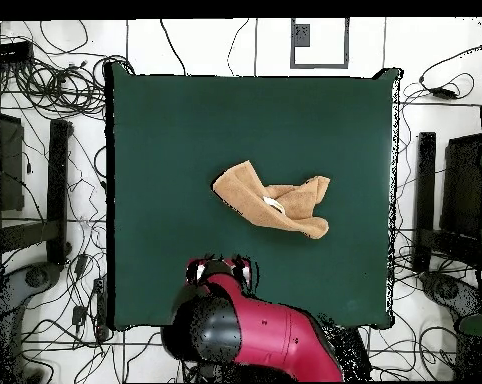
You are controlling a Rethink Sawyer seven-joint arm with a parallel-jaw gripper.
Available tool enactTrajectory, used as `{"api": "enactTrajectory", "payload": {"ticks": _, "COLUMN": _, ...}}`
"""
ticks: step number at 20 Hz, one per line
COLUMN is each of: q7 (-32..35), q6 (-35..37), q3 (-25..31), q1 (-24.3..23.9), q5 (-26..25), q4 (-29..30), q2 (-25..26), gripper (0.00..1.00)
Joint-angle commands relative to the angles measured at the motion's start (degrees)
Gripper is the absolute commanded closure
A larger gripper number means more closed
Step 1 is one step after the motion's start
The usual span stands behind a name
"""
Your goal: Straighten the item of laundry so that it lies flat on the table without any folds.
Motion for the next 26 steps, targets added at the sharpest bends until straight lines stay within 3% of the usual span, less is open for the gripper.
{"api": "enactTrajectory", "payload": {"ticks": 1, "q7": 6.1, "q6": -4.5, "q3": 4.8, "q1": -0.4, "q5": -2.7, "q4": -0.6, "q2": 7.6, "gripper": 0.00}}
{"api": "enactTrajectory", "payload": {"ticks": 8, "q7": 6.4, "q6": -6.2, "q3": 4.4, "q1": 0.0, "q5": -2.4, "q4": -3.9, "q2": 11.9, "gripper": 0.00}}
{"api": "enactTrajectory", "payload": {"ticks": 13, "q7": 5.8, "q6": -5.0, "q3": 5.2, "q1": -1.2, "q5": -1.5, "q4": -5.0, "q2": 11.9, "gripper": 0.00}}
{"api": "enactTrajectory", "payload": {"ticks": 19, "q7": 4.8, "q6": 3.8, "q3": 4.3, "q1": -0.8, "q5": -0.1, "q4": -7.8, "q2": 8.0, "gripper": 0.00}}
{"api": "enactTrajectory", "payload": {"ticks": 26, "q7": 5.0, "q6": 12.0, "q3": 3.2, "q1": 0.0, "q5": 0.0, "q4": -14.0, "q2": 8.3, "gripper": 0.00}}
